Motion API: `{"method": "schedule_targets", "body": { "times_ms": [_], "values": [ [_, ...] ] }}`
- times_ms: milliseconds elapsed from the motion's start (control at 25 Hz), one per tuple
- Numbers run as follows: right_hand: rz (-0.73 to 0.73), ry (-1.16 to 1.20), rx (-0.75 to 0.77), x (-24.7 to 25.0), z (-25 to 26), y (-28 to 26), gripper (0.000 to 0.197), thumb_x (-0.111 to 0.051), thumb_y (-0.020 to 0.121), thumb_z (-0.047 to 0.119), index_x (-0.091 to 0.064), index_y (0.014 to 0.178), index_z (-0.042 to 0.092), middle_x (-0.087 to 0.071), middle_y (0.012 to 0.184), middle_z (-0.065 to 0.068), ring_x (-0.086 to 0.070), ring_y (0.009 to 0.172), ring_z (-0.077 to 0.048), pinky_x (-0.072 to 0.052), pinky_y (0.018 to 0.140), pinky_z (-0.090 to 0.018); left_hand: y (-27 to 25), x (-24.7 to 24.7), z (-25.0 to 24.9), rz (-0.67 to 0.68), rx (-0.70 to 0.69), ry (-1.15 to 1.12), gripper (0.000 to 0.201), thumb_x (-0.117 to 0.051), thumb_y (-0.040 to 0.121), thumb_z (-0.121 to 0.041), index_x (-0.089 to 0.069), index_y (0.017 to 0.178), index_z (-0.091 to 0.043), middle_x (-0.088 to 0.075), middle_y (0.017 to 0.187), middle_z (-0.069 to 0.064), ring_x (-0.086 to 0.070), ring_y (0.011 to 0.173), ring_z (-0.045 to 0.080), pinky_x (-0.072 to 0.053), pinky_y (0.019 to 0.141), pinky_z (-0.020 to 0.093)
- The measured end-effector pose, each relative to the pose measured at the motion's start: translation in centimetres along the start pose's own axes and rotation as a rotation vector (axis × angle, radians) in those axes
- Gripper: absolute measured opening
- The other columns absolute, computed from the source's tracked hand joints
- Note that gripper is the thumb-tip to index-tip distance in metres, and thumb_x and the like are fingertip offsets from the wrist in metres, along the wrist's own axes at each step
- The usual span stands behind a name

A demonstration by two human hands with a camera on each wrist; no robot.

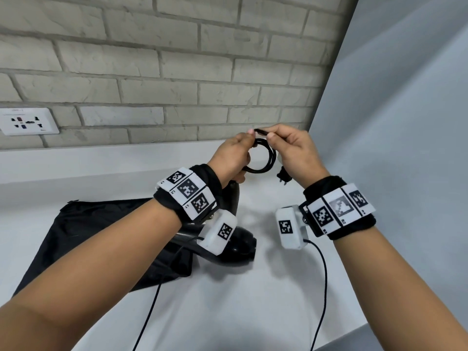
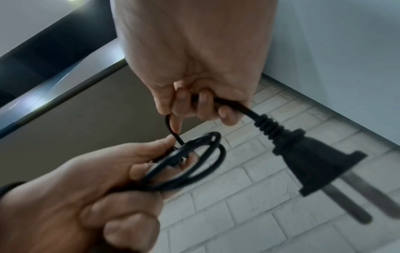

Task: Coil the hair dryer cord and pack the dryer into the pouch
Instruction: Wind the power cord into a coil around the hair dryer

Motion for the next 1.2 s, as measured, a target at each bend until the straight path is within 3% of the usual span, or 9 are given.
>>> {"method": "schedule_targets", "body": {
  "times_ms": [120,320,400,480,640,800,920,1120,1200],
  "values": [
    [0.043,-0.059,0.008,-0.8,-0.3,-0.7,0.029,-0.044,0.089,-0.007,-0.059,0.113,-0.001,-0.061,0.110,-0.001,-0.058,0.083,0.019,-0.040,0.083,-0.002,-0.2,0.3,-0.3,0.008,0.032,-0.083,0.043,-0.028,0.096,-0.051,-0.049,0.076,-0.020,-0.022,0.046,-0.004,-0.012,0.028,0.008,-0.020,0.040,0.013],
    [0.056,-0.072,0.055,-0.7,-0.6,-1.1,0.030,-0.044,0.088,-0.007,-0.056,0.116,-0.006,-0.054,0.119,-0.002,-0.055,0.092,0.020,-0.038,0.090,-0.002,-0.4,0.5,-0.9,-0.045,0.036,-0.079,0.040,-0.042,0.092,-0.050,-0.049,0.068,-0.019,-0.019,0.051,-0.003,-0.017,0.032,0.009,-0.020,0.040,0.016],
    [0.015,-0.108,0.059,-0.4,-0.9,-1.3,0.027,-0.046,0.088,-0.003,-0.061,0.110,-0.002,-0.064,0.104,0.005,-0.058,0.081,0.018,-0.041,0.081,-0.001,-0.3,0.7,-0.9,-0.091,0.051,-0.049,0.037,-0.048,0.089,-0.047,-0.047,0.065,-0.019,-0.020,0.052,-0.003,-0.021,0.038,0.011,-0.022,0.043,0.017],
    [-0.054,-0.131,0.073,-0.1,-1.1,-1.6,0.016,-0.048,0.085,0.007,-0.058,0.094,0.015,-0.057,0.064,0.013,-0.051,0.056,0.007,-0.040,0.059,-0.005,0.0,1.0,-1.0,-0.131,0.055,-0.039,0.035,-0.052,0.087,-0.044,-0.046,0.065,-0.018,-0.022,0.054,-0.003,-0.024,0.036,0.011,-0.025,0.045,0.018],
    [-0.117,-0.213,0.021,0.8,-2.5,-1.8,0.011,-0.045,0.082,0.022,-0.046,0.075,0.031,-0.039,0.059,0.009,-0.039,0.047,-0.001,-0.038,0.047,-0.013,0.2,1.7,-1.3,-0.169,0.027,-0.129,0.031,-0.055,0.087,-0.039,-0.046,0.066,-0.018,-0.019,0.055,-0.001,-0.022,0.030,0.010,-0.026,0.042,0.016],
    [0.046,-0.456,-0.035,0.9,-3.9,-1.8,0.015,-0.045,0.086,0.015,-0.057,0.079,0.021,-0.047,0.065,0.008,-0.043,0.061,-0.012,-0.048,0.069,-0.039,0.2,2.3,-1.2,-0.191,-0.005,-0.190,0.032,-0.053,0.089,-0.037,-0.045,0.065,-0.017,-0.014,0.057,0.002,-0.015,0.026,0.009,-0.021,0.038,0.013],
    [0.124,-0.683,-0.029,1.1,-4.2,-1.6,0.014,-0.053,0.086,0.003,-0.065,0.089,0.008,-0.053,0.093,0.001,-0.047,0.080,-0.014,-0.040,0.082,-0.024,0.4,3.0,-1.0,-0.232,-0.010,-0.228,0.034,-0.051,0.090,-0.037,-0.044,0.064,-0.017,-0.013,0.055,0.002,-0.011,0.028,0.010,-0.018,0.039,0.016],
    [-0.248,-0.250,0.014,2.2,-1.6,-1.0,0.018,-0.055,0.082,-0.005,-0.065,0.086,0.010,-0.052,0.080,0.006,-0.059,0.071,-0.018,-0.053,0.067,-0.018,1.0,3.8,0.0,-0.322,0.009,-0.246,0.033,-0.049,0.090,-0.035,-0.045,0.063,-0.016,-0.018,0.044,-0.004,-0.012,0.027,0.010,-0.018,0.039,0.015],
    [-0.287,-0.004,0.060,1.5,-0.3,-1.0,0.021,-0.055,0.082,-0.006,-0.063,0.085,0.014,-0.055,0.081,0.004,-0.060,0.072,-0.017,-0.054,0.064,-0.015,1.1,3.4,0.6,-0.318,0.017,-0.237,0.033,-0.048,0.091,-0.034,-0.046,0.063,-0.016,-0.020,0.041,-0.005,-0.013,0.028,0.010,-0.018,0.038,0.013]
  ]
}}
Point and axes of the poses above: each hand's wrist, its own y-axis towards the middle knuckle, its own x-axis out of the back of the hand, z = x × y, the point moved 5 cm from there along y, towards the middle knuckle
